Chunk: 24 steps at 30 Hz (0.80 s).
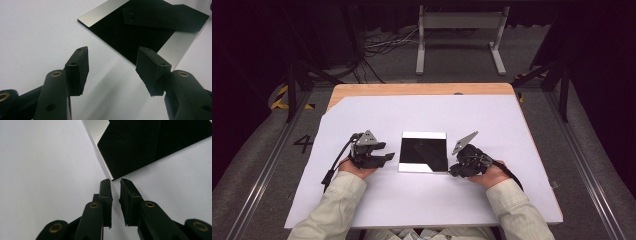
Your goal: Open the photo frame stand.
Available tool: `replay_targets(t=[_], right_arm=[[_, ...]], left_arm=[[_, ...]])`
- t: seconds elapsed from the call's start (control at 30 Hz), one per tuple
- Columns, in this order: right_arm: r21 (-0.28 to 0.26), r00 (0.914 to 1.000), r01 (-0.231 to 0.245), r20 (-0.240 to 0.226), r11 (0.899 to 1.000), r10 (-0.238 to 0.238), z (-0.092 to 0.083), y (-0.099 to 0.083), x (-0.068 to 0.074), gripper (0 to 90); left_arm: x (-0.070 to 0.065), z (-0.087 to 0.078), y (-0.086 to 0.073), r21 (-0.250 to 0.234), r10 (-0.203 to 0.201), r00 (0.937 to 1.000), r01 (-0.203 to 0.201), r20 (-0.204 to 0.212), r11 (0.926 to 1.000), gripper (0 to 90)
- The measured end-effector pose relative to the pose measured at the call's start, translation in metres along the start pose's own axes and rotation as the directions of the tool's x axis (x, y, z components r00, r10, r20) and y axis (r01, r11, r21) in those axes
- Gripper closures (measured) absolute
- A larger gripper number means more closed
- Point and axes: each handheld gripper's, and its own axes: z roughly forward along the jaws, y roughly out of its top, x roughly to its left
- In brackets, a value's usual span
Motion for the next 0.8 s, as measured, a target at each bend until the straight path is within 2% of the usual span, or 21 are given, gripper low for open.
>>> replay_targets(t=[0.2,0.3,0.57,0.8], right_arm=[[0.033,0.9999,-0.01,0.002,0.999,0.01,0.007,0.003,0.001,79.3],[0.052,0.9998,-0.013,0.017,0.999,0.012,0.01,0.004,0.002,79.3],[0.062,0.9991,-0.009,0.043,0.998,0.006,0.012,0.009,0.004,82.7],[0.06,0.9991,-0.001,0.042,0.998,-0.001,0.01,0.009,0.004,85.4]], left_arm=[[0.0,0.0,0.0,0.003,-0.001,1.0,0.001,-0.002,1.0,43.1],[-0.001,0.001,0.0,0.007,-0.001,1.0,0.001,-0.004,1.0,42.5],[-0.002,0.001,-0.001,0.019,0.002,1.0,-0.002,-0.008,0.9998,41.7],[-0.001,0.001,-0.001,0.021,-0.002,0.9999,0.002,-0.013,0.9998,40.0]])
